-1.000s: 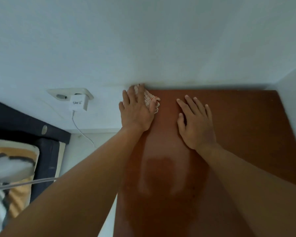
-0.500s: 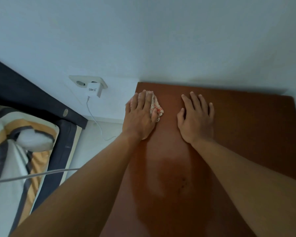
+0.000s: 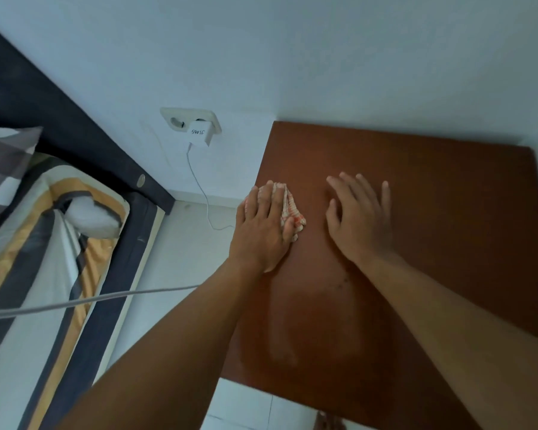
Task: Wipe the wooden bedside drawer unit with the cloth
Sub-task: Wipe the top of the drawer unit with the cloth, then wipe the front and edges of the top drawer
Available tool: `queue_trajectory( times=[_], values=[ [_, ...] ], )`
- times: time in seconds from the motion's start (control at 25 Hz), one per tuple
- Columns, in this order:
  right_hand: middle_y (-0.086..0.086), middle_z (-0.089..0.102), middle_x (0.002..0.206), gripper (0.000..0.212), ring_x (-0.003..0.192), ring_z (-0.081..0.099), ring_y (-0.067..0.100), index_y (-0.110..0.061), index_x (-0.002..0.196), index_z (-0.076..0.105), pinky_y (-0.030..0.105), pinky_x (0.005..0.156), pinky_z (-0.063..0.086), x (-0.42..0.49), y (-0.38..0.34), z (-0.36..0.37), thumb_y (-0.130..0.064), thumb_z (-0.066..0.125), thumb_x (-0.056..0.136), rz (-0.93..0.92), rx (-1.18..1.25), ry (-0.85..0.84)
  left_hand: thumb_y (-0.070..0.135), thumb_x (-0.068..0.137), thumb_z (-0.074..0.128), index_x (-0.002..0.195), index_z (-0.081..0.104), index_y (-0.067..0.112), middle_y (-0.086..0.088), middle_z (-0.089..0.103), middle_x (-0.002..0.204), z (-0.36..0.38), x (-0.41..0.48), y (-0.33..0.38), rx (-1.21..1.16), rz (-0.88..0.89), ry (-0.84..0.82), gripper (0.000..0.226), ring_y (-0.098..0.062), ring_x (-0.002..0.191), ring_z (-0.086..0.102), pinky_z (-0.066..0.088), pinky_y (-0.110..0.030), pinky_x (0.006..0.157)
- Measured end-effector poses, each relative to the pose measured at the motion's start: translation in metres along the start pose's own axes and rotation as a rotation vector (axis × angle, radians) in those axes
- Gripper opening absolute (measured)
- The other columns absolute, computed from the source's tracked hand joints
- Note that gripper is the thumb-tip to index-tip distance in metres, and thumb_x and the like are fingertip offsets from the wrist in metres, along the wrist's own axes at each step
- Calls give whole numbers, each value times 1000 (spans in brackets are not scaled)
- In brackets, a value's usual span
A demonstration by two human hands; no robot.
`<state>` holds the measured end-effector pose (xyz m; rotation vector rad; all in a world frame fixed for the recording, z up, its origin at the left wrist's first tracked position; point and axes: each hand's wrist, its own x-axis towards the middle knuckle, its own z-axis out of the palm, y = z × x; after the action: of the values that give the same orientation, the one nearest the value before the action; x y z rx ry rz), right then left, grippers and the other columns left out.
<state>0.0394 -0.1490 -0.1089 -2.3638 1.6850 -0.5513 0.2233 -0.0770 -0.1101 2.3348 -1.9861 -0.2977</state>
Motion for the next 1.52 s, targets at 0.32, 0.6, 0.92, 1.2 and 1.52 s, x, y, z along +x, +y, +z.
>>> queue_trajectory(
  times=[0.32, 0.6, 0.92, 1.2, 1.52],
  values=[
    [3, 42, 163, 51, 153, 32, 32, -29, 151, 48, 66, 122, 17, -132, -33, -7, -37, 40, 102, 73, -133, -132, 54, 96, 11, 163, 4, 23, -3, 5, 171, 7, -67, -4, -9, -26, -39, 74, -31, 157, -1, 15, -52, 123],
    [-1, 25, 170, 53, 159, 15, 30, -31, 160, 31, 67, 124, 9, -146, -56, -14, -35, 34, 107, 125, -159, -282, 51, 100, 23, 162, 15, 21, -7, 16, 169, 15, -175, -17, -1, 12, 2, 70, -38, 153, 16, 37, -54, 110],
    [5, 22, 171, 55, 159, 14, 30, -29, 159, 31, 66, 124, 4, -189, -88, -53, -45, 35, 106, 68, -258, -352, 3, 102, 13, 155, 18, -2, -26, 19, 162, 51, -318, -63, 234, 150, -91, 53, -43, 142, 35, 42, -48, 91],
    [4, 41, 163, 50, 153, 32, 27, -28, 152, 46, 62, 124, 12, -256, -78, -80, -36, 47, 103, 44, -272, -264, 15, 88, 67, 126, 62, 6, -15, 61, 127, 38, -401, -114, 254, 192, -210, 40, -33, 115, 61, 55, -46, 84],
    [-8, 76, 112, 25, 103, 71, 13, -45, 122, 66, 41, 96, 57, -332, -111, -113, -45, 56, 99, 382, 686, -594, 50, 82, 76, 120, 38, 17, -2, 47, 114, -36, -358, 4, -614, -71, 24, 64, -25, 86, 61, 59, -41, 69]
  ],
)
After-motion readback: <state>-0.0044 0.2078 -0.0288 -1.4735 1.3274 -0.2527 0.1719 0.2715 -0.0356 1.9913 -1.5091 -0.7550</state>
